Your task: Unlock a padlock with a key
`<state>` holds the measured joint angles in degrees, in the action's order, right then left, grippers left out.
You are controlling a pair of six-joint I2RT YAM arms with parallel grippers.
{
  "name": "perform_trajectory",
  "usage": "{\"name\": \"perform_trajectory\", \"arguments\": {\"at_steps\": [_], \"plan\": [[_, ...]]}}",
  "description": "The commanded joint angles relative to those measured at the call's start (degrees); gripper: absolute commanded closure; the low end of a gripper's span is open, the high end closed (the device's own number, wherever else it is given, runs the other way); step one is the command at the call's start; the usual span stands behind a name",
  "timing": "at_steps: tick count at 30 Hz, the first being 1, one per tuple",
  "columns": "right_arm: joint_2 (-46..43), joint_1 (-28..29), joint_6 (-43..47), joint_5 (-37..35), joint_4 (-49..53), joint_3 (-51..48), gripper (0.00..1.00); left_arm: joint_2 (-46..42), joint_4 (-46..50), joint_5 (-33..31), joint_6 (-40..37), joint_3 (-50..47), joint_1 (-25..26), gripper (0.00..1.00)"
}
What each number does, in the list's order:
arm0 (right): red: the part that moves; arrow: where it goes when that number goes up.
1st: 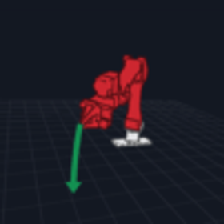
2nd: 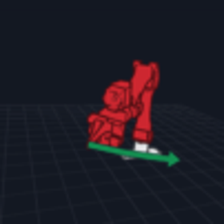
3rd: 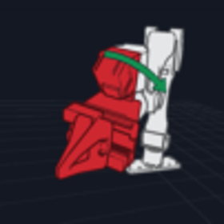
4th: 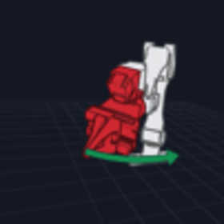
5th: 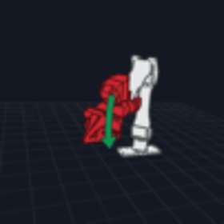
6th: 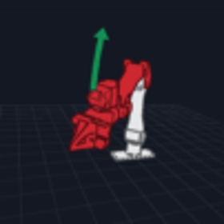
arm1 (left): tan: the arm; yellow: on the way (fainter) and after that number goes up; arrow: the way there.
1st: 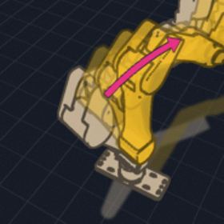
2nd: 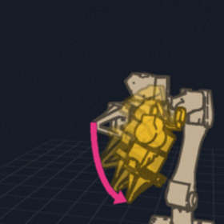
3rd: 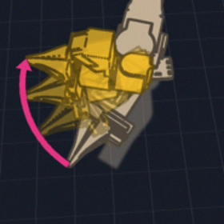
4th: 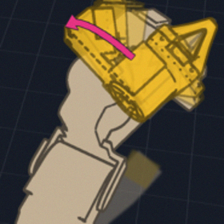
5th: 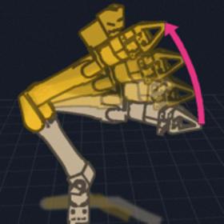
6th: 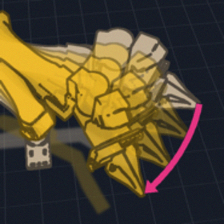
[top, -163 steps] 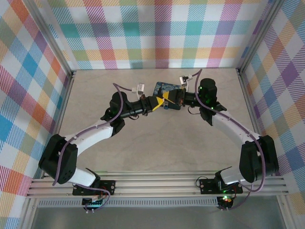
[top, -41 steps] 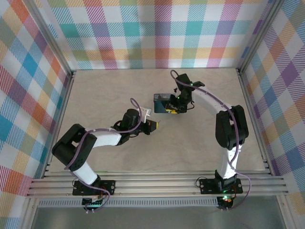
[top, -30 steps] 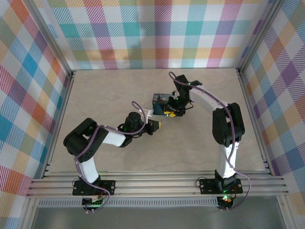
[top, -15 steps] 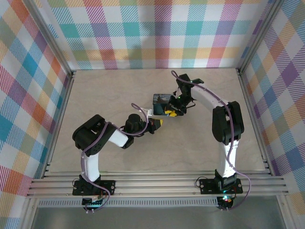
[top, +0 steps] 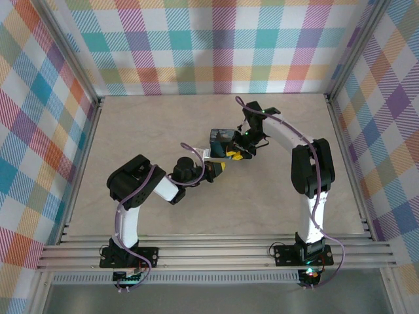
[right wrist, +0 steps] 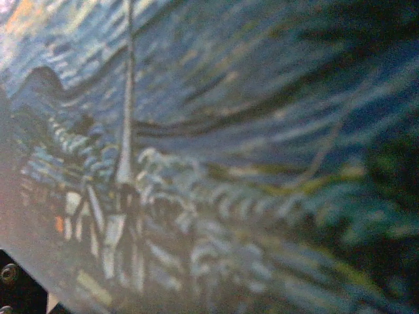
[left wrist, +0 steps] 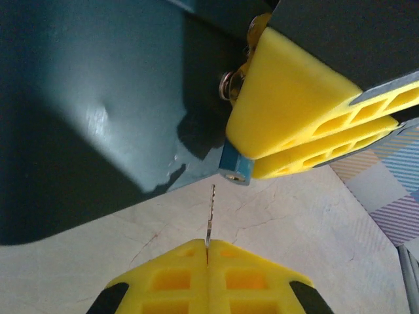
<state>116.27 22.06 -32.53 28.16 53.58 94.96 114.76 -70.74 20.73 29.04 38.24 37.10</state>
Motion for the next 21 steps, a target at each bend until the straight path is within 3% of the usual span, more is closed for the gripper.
{"name": "perform_trajectory", "arguments": {"at_steps": [1, 21], "plan": [[0.1, -0.4, 0.5, 2.4, 0.2, -0.1, 1.0, 0.5, -3.8, 1.7, 0.8, 1.2, 0.5, 1.0], [-1.2, -0.5, -0.1, 3.5, -2.0, -2.7, 1.0, 1.4, -6.3, 0.4, 3.6, 1.3, 0.3, 1.0]]}}
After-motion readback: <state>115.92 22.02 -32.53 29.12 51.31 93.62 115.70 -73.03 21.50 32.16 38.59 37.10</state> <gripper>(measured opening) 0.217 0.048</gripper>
